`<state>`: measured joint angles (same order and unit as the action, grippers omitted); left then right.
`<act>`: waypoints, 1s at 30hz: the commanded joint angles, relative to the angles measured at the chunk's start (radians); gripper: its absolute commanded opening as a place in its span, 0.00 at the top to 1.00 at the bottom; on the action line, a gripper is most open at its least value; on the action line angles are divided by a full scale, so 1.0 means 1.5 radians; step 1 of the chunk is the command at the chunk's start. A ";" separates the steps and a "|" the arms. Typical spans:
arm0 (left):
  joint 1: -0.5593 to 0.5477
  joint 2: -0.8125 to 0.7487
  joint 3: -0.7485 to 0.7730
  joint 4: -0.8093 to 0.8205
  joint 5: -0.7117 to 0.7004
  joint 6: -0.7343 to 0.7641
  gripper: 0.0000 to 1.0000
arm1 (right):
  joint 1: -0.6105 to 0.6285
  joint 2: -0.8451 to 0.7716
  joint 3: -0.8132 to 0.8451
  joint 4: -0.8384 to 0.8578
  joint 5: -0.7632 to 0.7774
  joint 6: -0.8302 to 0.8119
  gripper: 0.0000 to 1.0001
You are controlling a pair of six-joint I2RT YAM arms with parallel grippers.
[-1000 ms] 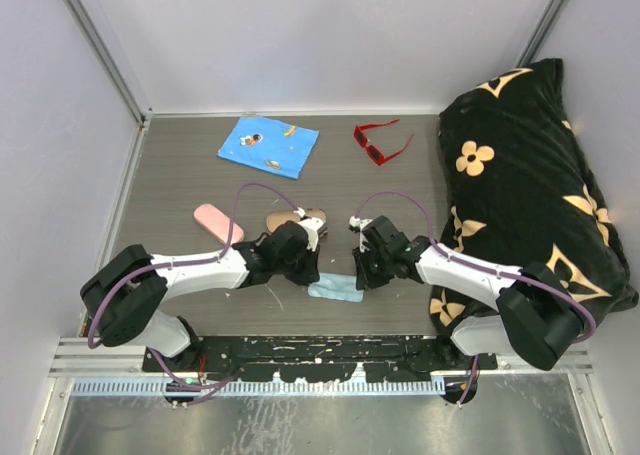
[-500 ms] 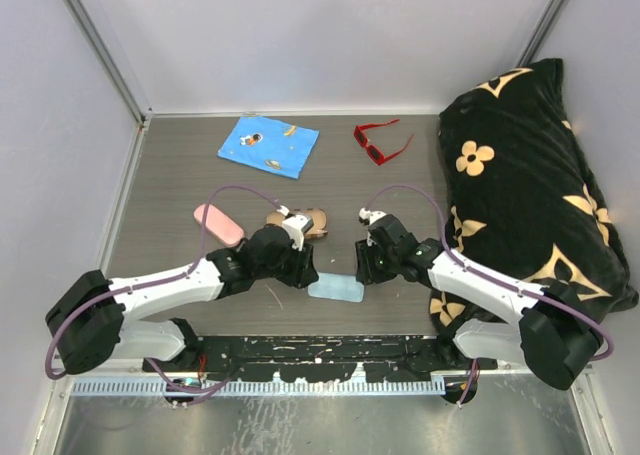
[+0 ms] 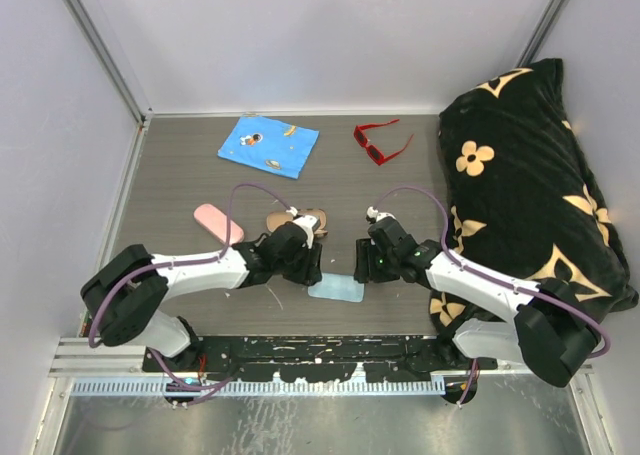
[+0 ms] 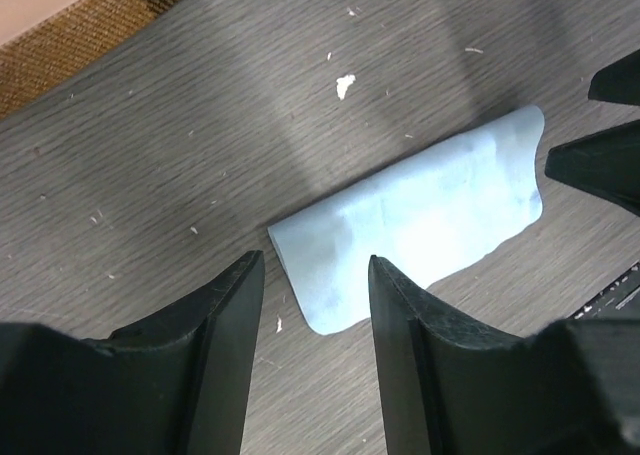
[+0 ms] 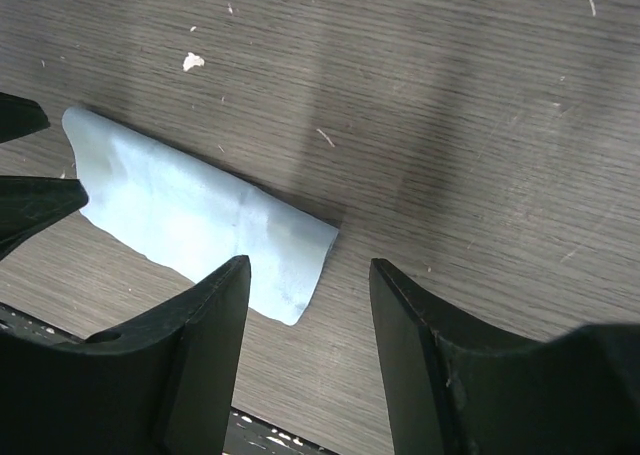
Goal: Organize the sunglasses
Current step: Pick up the glasses cleaning cloth from the center of the board.
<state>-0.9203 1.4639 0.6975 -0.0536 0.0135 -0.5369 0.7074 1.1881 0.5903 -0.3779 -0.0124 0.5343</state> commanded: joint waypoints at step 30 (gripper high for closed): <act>0.024 0.089 0.046 0.031 0.046 -0.031 0.61 | 0.003 0.044 -0.010 0.055 -0.021 0.031 0.51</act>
<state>-0.8879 1.5951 0.7708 -0.0330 0.0570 -0.5873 0.7078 1.2472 0.5701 -0.3370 -0.0441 0.5755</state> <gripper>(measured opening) 0.393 0.500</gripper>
